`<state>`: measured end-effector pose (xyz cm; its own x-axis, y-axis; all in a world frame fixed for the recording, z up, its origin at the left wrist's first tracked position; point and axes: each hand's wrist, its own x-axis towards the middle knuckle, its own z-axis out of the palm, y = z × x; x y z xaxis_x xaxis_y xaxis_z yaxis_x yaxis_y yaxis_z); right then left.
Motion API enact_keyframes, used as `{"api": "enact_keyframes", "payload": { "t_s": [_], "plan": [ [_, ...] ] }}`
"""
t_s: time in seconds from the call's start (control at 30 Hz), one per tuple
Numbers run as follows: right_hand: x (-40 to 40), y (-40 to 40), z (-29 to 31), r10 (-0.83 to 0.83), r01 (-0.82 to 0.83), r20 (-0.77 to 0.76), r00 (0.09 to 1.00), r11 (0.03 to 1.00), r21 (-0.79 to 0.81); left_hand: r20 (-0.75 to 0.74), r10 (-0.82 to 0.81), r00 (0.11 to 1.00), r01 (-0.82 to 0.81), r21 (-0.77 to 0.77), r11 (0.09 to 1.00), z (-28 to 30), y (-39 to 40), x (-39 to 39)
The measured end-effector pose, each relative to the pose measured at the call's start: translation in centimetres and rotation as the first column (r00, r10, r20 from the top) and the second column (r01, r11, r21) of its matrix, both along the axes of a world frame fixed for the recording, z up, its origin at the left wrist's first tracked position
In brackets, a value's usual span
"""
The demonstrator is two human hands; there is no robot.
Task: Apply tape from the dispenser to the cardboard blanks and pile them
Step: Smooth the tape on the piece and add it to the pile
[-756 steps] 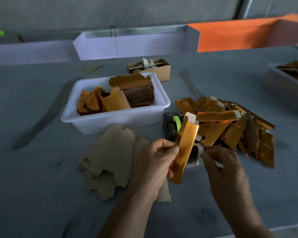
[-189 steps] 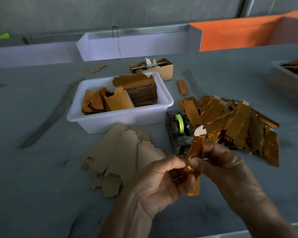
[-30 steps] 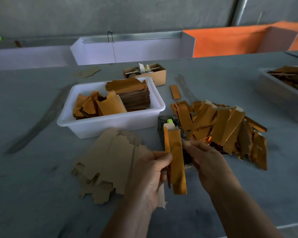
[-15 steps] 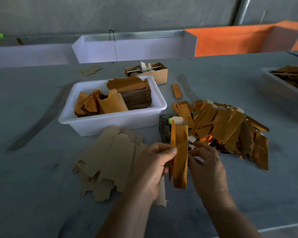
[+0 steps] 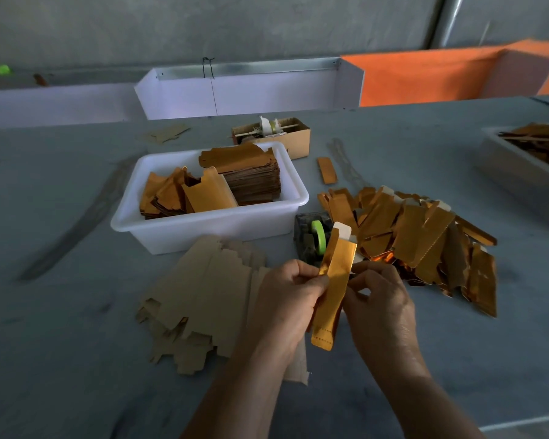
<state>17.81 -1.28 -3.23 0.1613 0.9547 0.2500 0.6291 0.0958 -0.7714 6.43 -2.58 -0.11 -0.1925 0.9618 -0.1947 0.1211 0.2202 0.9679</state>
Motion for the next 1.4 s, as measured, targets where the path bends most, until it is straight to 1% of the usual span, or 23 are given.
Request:
{"api": "enact_keyframes", "payload": {
  "t_s": [0.17,0.33,0.43,0.5,0.6,0.67,0.8,0.9,1.0,1.13,1.2,1.27,1.33,1.4],
  "plan": [
    [0.0,-0.1,0.2,0.007,-0.007,0.008,1.000,1.000,0.026,-0.073,-0.007,0.997,0.006,-0.002,1.000,0.3,0.2,0.0],
    [0.0,-0.1,0.3,0.025,-0.026,0.058,0.998,0.999,0.020,-0.134,-0.035,0.990,0.033,-0.014,0.999,0.3,0.6,0.0],
    [0.6,-0.4,0.4,0.057,-0.057,-0.004,0.998,0.998,0.016,-0.073,-0.098,0.992,0.097,-0.016,0.995,0.0,0.4,-0.5],
    [1.2,-0.6,0.6,0.097,-0.098,-0.067,0.993,0.995,-0.019,-0.075,-0.145,0.987,0.147,0.023,0.989,-0.5,-0.1,-1.0],
    [1.6,-0.6,0.3,0.116,-0.122,-0.081,0.990,0.989,-0.084,-0.181,-0.197,0.964,0.225,0.150,0.963,-1.6,-0.7,-1.2],
    [1.6,-0.7,0.0,0.123,-0.129,-0.077,0.989,0.989,-0.078,-0.269,-0.209,0.940,0.270,0.216,0.938,-2.0,-1.0,-1.4],
    [1.4,-0.7,-0.4,0.120,-0.121,-0.057,0.991,0.992,-0.029,-0.315,-0.202,0.927,0.284,0.242,0.928,-2.5,-1.0,-1.5],
    [1.2,-0.6,-0.7,0.110,-0.110,-0.074,0.991,0.994,0.003,-0.396,-0.211,0.894,0.326,0.250,0.912,-2.3,-1.0,-1.6],
    [1.1,-0.5,-0.9,0.117,-0.115,-0.076,0.990,0.993,0.030,-0.446,-0.198,0.873,0.344,0.275,0.898,-2.0,-1.0,-1.7],
    [0.6,-0.1,-0.9,0.056,-0.056,-0.026,0.998,0.998,0.022,-0.452,-0.167,0.876,0.299,0.239,0.924,-1.9,-0.8,-1.5],
    [0.5,0.0,-0.8,0.032,-0.032,-0.018,0.999,0.999,0.027,-0.473,-0.151,0.868,0.296,0.250,0.922,-1.9,-0.8,-1.3],
    [0.9,0.0,-0.6,-0.005,0.004,-0.032,0.999,1.000,-0.016,-0.475,-0.131,0.870,0.285,0.269,0.920,-2.1,-1.0,-1.1],
    [1.5,0.0,-0.2,0.003,-0.007,-0.064,0.998,0.998,-0.064,-0.411,-0.122,0.903,0.242,0.252,0.937,-1.9,-1.0,-1.1],
    [2.1,-0.2,0.2,0.051,-0.060,-0.117,0.992,0.996,-0.071,-0.317,-0.119,0.941,0.188,0.199,0.962,-1.5,-0.8,-1.0]
  ]
}}
